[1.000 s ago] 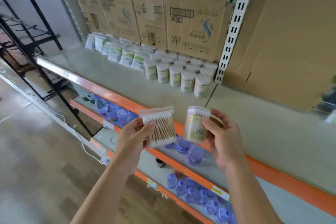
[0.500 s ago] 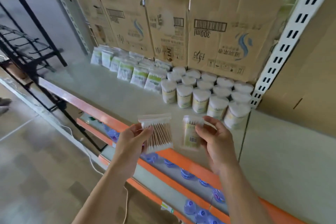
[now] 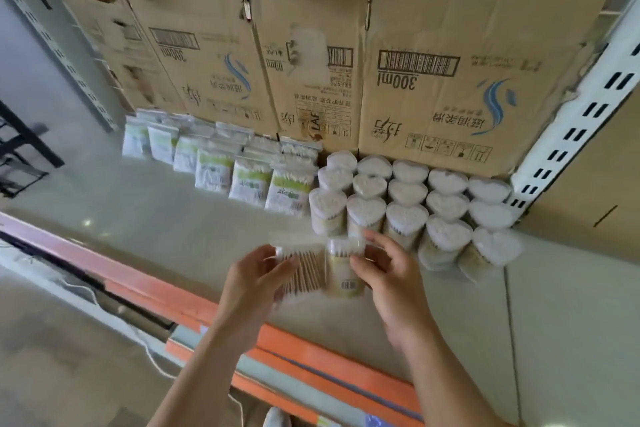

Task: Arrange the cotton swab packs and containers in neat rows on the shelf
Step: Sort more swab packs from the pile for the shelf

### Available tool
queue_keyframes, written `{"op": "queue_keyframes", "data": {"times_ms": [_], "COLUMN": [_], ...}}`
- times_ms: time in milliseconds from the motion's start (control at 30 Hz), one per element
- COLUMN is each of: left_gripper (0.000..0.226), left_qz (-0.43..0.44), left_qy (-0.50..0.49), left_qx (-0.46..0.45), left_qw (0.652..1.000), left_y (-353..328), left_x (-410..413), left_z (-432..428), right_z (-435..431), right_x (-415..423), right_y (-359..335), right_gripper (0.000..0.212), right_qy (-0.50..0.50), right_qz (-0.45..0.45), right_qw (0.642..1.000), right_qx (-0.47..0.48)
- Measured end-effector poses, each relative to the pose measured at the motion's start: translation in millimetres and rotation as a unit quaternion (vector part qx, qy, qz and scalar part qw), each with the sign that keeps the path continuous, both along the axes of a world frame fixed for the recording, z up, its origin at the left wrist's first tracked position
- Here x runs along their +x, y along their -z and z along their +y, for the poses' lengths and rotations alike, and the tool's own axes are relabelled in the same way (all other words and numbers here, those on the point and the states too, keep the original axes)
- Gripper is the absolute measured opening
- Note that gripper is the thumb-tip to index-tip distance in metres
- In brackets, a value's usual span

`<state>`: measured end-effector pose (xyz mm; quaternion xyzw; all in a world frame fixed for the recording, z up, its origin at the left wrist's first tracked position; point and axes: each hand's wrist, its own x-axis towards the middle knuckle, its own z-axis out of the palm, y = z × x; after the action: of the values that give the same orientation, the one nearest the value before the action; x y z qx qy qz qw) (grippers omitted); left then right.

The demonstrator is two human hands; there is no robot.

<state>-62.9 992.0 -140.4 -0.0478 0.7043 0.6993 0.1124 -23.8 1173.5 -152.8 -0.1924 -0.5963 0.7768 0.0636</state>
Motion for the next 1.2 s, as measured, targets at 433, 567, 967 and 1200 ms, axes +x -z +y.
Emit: {"op": "queue_keyframes", "data": {"times_ms": [433, 567, 967, 1200], "left_gripper": [0.027, 0.021, 0.031, 0.03], "left_qz": [0.001, 0.009, 0.075, 0.095], "left_qy": [0.169, 0.169, 0.142, 0.18], "left_qx": [0.023, 0.007, -0.095, -0.128], "left_qw": [0.985, 0.985, 0.982, 0.971], "left_y": [24.5, 23.8, 20.8, 16.0], "left_x": [-69.5, -89.5, -130.2, -135.2], "left_z": [-32.5, -43.4, -59.8, -57.4], "right_z": [-52.1, -55.4, -76.6, -91.8], "right_x": [-15.6, -17.9, -23.8, -24.5], "right_y": [-2.2, -1.9, 0.7, 10.2], "right_gripper": [0.047, 0.039, 0.057, 0.051], "right_qy": [0.129, 0.149, 0.18, 0.199], "right_qz": [-0.023, 0.001, 0.067, 0.077], "right_qw": [0.98, 0.962, 0.894, 0.873], "right_qx": [0.15, 0.228, 0.405, 0.438]}}
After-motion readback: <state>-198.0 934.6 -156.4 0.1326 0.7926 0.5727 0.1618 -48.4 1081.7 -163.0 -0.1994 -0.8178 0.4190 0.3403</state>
